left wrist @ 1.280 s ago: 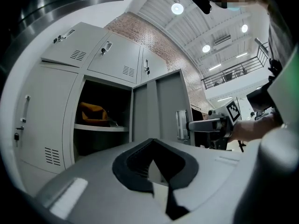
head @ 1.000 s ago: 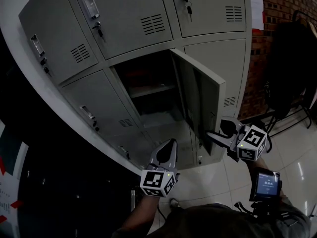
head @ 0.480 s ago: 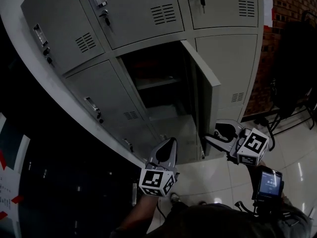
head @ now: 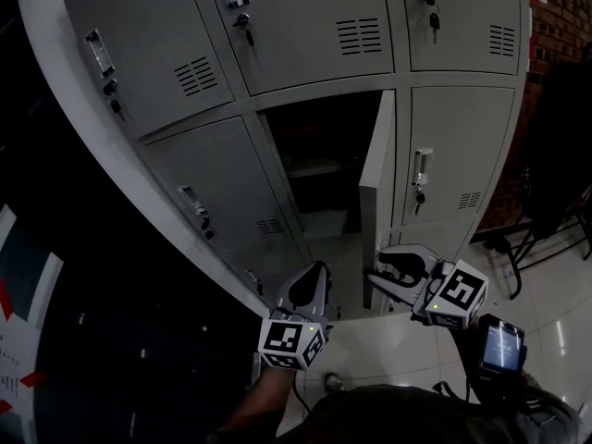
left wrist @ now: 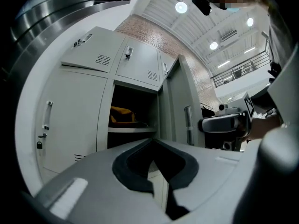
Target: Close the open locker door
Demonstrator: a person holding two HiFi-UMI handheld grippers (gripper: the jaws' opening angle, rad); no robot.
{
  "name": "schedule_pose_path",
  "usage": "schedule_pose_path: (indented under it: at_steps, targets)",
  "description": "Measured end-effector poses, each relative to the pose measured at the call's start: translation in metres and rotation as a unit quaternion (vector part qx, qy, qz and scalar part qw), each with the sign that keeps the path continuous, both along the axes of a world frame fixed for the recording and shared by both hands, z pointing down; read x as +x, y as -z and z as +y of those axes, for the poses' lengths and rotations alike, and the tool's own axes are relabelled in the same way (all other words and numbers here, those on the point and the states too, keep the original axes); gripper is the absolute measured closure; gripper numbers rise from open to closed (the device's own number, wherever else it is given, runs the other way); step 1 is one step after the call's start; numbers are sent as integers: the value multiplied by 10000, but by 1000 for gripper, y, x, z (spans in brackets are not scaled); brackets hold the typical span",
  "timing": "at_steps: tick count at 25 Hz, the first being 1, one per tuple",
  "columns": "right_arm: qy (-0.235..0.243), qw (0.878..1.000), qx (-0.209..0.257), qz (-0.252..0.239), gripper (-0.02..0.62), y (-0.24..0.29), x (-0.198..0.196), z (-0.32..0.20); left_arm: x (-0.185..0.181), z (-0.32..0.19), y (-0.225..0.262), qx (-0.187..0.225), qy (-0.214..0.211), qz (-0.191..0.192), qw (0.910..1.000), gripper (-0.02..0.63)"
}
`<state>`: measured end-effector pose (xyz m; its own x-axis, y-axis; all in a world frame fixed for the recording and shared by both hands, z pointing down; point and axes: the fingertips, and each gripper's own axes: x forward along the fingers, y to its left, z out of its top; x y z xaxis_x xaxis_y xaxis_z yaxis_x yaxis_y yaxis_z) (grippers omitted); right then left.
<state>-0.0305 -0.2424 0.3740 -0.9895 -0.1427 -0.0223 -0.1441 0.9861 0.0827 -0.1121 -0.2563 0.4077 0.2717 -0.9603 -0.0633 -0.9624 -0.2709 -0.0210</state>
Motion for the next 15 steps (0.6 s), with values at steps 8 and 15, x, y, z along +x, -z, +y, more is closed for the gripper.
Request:
schedule_pose_path:
  at_steps: [8,15]
  targets:
    - [-469,9984,235,216,460,-3,-64,-18,-52,-21,8,100,16,46,9999,606]
    - [-897,9949,288,366,457,-7,-107,-44,-93,-36,5,65,-47,78,9999,606]
